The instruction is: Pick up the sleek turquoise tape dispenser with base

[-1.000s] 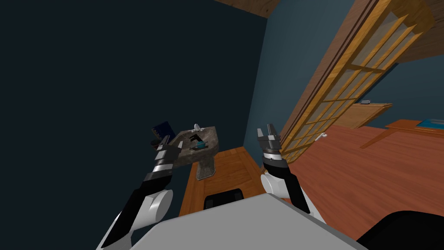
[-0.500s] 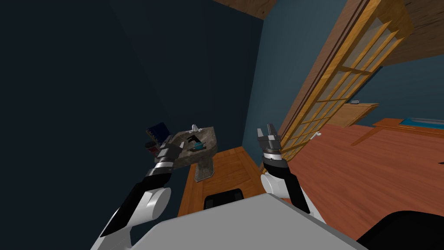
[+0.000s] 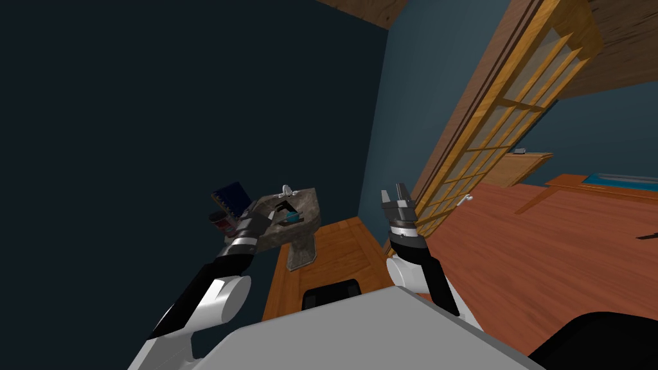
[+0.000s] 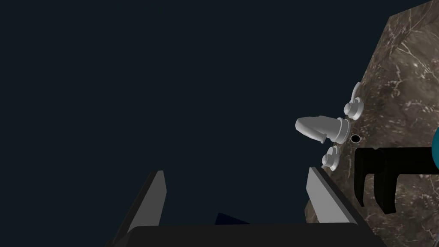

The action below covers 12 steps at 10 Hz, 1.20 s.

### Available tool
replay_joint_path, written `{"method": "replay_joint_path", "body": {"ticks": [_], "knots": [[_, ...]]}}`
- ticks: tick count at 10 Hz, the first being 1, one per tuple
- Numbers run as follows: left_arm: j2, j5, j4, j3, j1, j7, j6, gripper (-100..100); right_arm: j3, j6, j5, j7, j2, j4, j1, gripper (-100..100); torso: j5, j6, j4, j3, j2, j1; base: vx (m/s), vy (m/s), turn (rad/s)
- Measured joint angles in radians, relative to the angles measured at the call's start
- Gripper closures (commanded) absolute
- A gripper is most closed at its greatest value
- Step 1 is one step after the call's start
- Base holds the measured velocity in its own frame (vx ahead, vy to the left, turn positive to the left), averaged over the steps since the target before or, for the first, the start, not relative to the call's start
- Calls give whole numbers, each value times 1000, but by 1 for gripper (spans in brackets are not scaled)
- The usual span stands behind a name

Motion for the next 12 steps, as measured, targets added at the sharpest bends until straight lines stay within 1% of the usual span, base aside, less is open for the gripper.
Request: {"method": "replay_joint_path", "body": {"ticks": [2, 4, 5, 6, 7, 8, 10, 12], "knots": [[15, 22, -4, 10, -14, 12, 57, -100, 0, 0, 0, 0, 0, 0, 0, 0, 0, 0, 0, 0, 0, 0, 24, -22, -31], [19, 31, -9, 16, -25, 19, 115, -100, 0, 0, 0, 0, 0, 0, 0, 0, 0, 0, 0, 0, 0, 0, 15, -10, -11], [27, 44, -14, 22, -31, 25, 147, -100, 0, 0, 0, 0, 0, 0, 0, 0, 0, 0, 0, 0, 0, 0, 30, -14, -17], [38, 56, -8, 25, -32, 30, 168, -100, 0, 0, 0, 0, 0, 0, 0, 0, 0, 0, 0, 0, 0, 0, 17, -8, 4], [39, 58, -11, 28, -34, 33, 188, -100, 0, 0, 0, 0, 0, 0, 0, 0, 0, 0, 0, 0, 0, 0, 23, -17, -20], [47, 71, -17, 34, -42, 40, 215, -100, 0, 0, 0, 0, 0, 0, 0, 0, 0, 0, 0, 0, 0, 0, 27, -15, -11], [51, 80, -21, 36, -45, 46, 263, -100, 0, 0, 0, 0, 0, 0, 0, 0, 0, 0, 0, 0, 0, 0, 25, -12, -3], [67, 102, -24, 48, -61, 61, 316, -100, 0, 0, 0, 0, 0, 0, 0, 0, 0, 0, 0, -1, -1, 0, 29, -15, -3]]}}
